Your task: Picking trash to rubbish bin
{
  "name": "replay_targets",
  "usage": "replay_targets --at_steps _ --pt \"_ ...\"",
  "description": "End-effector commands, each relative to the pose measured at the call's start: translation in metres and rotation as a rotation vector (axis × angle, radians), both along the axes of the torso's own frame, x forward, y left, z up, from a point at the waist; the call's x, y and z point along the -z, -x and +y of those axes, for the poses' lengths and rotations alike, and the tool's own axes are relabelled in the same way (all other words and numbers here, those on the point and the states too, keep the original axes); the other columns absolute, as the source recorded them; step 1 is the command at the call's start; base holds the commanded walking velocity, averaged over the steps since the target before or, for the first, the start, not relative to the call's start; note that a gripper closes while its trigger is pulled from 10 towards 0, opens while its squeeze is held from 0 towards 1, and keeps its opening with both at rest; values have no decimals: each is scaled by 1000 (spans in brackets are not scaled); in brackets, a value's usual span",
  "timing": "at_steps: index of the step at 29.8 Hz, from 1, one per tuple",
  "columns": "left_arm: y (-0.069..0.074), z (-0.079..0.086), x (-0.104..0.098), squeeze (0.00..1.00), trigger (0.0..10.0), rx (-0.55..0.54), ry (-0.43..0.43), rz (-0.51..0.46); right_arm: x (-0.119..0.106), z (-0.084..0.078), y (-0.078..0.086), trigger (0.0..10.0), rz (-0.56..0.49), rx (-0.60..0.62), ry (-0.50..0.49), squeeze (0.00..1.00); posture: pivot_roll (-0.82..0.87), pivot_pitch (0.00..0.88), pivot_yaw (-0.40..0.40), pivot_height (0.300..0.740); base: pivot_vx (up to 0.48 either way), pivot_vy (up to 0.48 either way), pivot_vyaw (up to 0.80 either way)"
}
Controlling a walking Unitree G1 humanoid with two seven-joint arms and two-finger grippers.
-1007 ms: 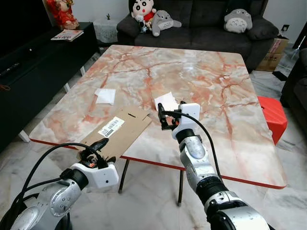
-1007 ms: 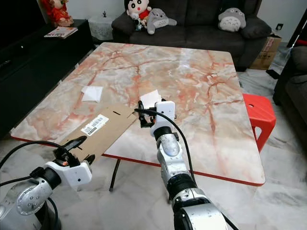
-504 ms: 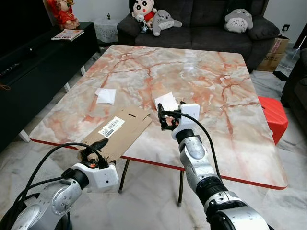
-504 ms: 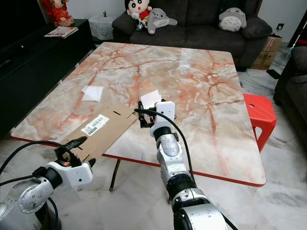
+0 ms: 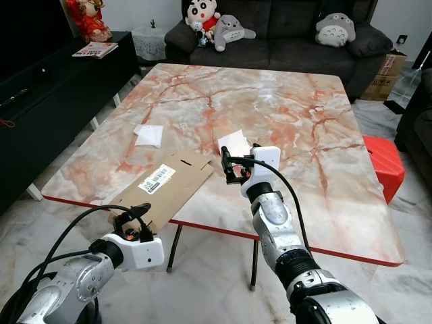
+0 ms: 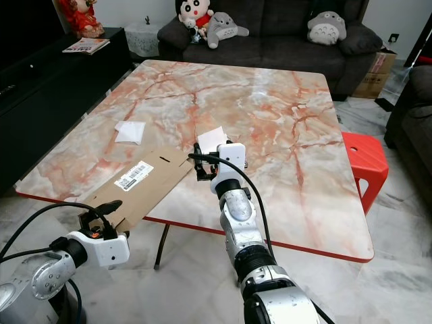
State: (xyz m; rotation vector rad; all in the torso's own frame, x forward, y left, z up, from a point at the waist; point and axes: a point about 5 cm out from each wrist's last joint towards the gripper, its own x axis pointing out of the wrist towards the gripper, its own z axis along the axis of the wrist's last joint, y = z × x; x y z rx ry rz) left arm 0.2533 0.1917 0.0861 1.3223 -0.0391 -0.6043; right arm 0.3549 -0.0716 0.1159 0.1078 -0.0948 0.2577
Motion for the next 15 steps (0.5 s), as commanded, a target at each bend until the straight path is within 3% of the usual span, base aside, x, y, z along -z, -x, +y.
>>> replay_targets --at_steps 1,9,12,15 --pt "-3 5 1 0 10000 -18 -28 5 -4 2 -2 10000 -12 0 -9 0 35 30 7 740 0 0 0" --pt "-5 3 2 0 10000 -18 -5 14 -5 1 -2 10000 -13 0 -8 0 33 35 5 740 0 0 0" --pt "0 -12 -6 0 10000 54 105 3 -4 0 -2 10000 -13 2 -7 0 32 36 5 740 0 0 0" --pt "1 -14 -6 0 10000 69 115 13 -5 0 -2 10000 -14 1 -7 0 32 36 5 740 0 0 0"
